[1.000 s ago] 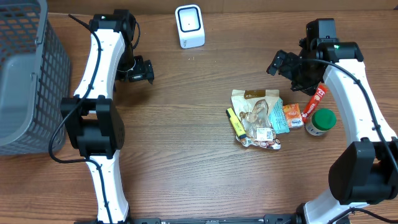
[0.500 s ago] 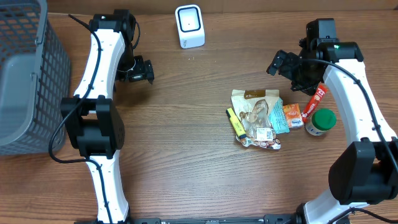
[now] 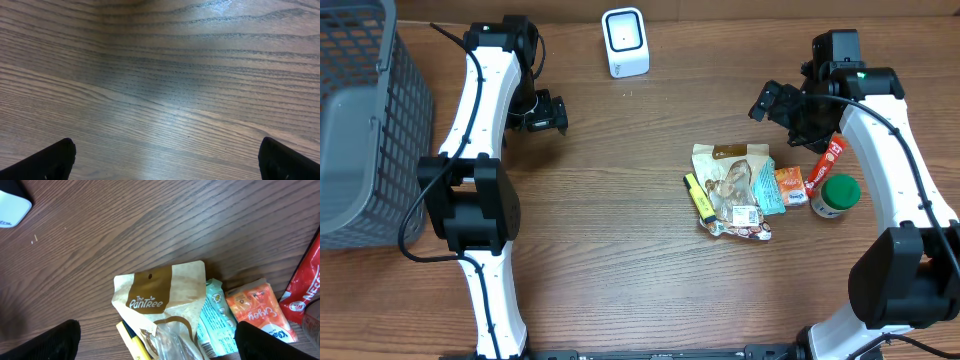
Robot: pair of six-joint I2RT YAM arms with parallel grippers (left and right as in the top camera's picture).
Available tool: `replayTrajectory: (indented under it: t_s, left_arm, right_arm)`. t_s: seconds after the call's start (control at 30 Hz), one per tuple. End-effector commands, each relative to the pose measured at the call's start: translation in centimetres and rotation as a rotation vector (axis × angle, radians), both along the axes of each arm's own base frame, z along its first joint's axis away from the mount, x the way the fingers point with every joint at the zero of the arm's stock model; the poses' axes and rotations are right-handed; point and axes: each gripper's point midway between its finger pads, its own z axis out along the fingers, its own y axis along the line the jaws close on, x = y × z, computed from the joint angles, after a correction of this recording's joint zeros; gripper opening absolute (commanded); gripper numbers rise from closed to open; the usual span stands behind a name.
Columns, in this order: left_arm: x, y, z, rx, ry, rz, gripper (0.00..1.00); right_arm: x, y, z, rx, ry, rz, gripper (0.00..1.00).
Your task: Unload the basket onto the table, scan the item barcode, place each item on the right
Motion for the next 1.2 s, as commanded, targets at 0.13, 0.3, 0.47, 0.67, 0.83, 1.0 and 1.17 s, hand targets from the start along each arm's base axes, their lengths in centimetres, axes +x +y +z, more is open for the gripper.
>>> replayTrajectory:
  t_s: [0.13,0.3,0.47,0.67,0.83,1.0,1.17]
  left_arm:
    - [0.4,0.4,1.7,0.012,-0.047,-0.009,1.0]
    - [0.4,0.4,1.7,0.012,-0.047,-0.009,1.0]
    - [0.4,0.4,1.7,0.012,-0.047,-0.009,1.0]
    - [0.4,0.4,1.7,0.012,-0.048,-0.009,1.0]
    - [0.4,0.4,1.7,0.012,-0.048,-0.009,1.0]
    - [0.4,0.4,1.7,0.012,-0.047,-0.009,1.0]
    - [0.4,0.4,1.7,0.012,-0.047,-0.009,1.0]
  right_arm:
    - [0.3,-0.1,1.1,-0.001,-0.034,-0.006,1.0]
    - [0.3,-0.1,1.1,-0.001,-0.034,-0.006,1.0]
    - [0.3,-0.1,1.1,-0.001,-0.035,-0.006,1.0]
    - [0.3,-0.1,0.9,-0.001,-0.029,-0.006,1.0]
    - [0.1,-0.1,1.7,-0.001,-0.049,-0.004,1.0]
    - [-1.4,2.3,7.5,0.006,-0.198,0.056,1.0]
    - [-4.0,4.8,13.3,0.025,-0.355,0.125,1.0]
